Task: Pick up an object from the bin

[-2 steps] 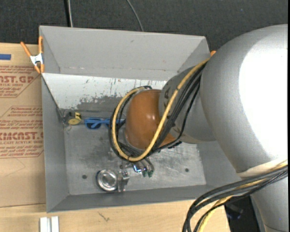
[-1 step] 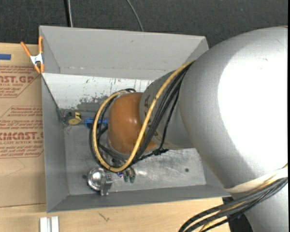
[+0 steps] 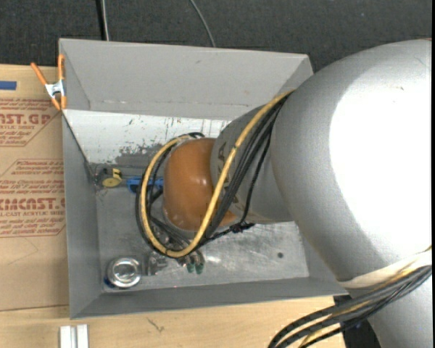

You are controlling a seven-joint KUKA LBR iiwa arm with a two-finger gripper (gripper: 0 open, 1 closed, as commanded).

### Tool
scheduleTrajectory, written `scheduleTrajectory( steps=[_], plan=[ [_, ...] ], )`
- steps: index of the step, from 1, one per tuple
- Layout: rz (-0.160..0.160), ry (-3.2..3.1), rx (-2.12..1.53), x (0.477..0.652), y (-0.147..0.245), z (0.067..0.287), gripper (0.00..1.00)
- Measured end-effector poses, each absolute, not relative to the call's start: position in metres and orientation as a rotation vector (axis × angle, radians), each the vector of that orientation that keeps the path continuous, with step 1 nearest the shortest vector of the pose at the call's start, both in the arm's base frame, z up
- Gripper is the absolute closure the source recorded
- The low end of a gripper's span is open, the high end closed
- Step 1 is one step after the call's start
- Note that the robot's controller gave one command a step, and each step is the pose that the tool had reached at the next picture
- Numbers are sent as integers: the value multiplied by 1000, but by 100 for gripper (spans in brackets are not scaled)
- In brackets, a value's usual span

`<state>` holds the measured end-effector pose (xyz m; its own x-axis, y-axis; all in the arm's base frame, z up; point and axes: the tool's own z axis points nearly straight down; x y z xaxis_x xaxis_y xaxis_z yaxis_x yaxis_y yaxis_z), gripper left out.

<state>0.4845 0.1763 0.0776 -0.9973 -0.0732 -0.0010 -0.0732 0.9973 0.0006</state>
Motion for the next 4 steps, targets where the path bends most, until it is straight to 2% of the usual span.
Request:
scheduleTrajectory(
  steps=[1,2,3,4],
  plan=[
    [1,3139,-115,484,176,77,0],
    [4,3120,-317,502,241,72,0],
    [5,3116,-315,504,240,74,100],
    [2,3111,-371,505,219,142,100]
  ],
)
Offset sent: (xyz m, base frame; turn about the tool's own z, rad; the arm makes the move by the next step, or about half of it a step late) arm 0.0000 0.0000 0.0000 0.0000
